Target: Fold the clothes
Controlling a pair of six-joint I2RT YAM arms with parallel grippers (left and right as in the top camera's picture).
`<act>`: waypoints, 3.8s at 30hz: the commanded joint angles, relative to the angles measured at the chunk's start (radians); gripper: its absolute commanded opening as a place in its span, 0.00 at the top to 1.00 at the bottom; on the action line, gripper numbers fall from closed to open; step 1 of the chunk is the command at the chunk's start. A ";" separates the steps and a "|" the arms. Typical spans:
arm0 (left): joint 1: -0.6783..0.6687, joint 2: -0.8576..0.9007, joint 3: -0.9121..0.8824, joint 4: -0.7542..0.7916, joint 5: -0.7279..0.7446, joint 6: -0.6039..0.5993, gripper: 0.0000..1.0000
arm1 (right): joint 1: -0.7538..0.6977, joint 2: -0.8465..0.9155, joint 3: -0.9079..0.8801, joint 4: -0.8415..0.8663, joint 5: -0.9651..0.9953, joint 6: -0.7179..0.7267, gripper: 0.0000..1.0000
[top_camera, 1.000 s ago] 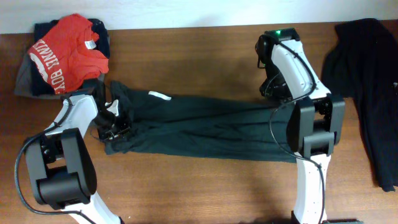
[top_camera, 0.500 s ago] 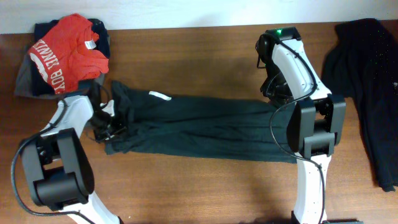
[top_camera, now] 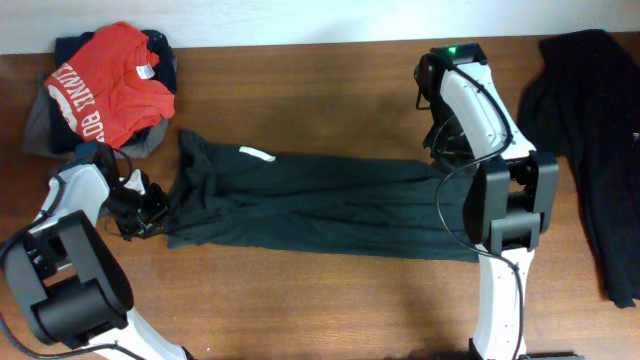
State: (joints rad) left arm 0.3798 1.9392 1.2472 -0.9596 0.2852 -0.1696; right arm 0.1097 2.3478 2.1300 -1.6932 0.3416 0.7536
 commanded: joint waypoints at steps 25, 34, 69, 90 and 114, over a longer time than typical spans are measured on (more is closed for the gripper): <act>-0.363 -0.115 0.065 0.172 0.153 0.165 0.67 | -0.434 -0.034 -0.031 0.015 -0.722 -0.790 0.01; -0.479 -0.114 0.065 0.277 0.060 0.185 0.61 | -0.438 -0.034 -0.197 0.110 -0.760 -0.790 0.10; -0.482 -0.114 0.064 0.332 0.032 0.185 0.60 | -0.438 -0.051 -0.235 0.249 -0.588 -0.666 0.82; -0.482 -0.113 0.064 0.339 -0.047 0.185 0.60 | -0.436 -0.053 -0.107 0.097 -0.488 -0.636 0.58; -0.482 -0.113 0.064 0.339 -0.047 0.185 0.60 | -0.403 -0.052 -0.328 0.290 -0.566 -0.643 0.75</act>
State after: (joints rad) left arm -0.1043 1.8420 1.2999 -0.6231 0.2443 0.0006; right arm -0.3004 2.3299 1.8095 -1.4075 -0.2115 0.1020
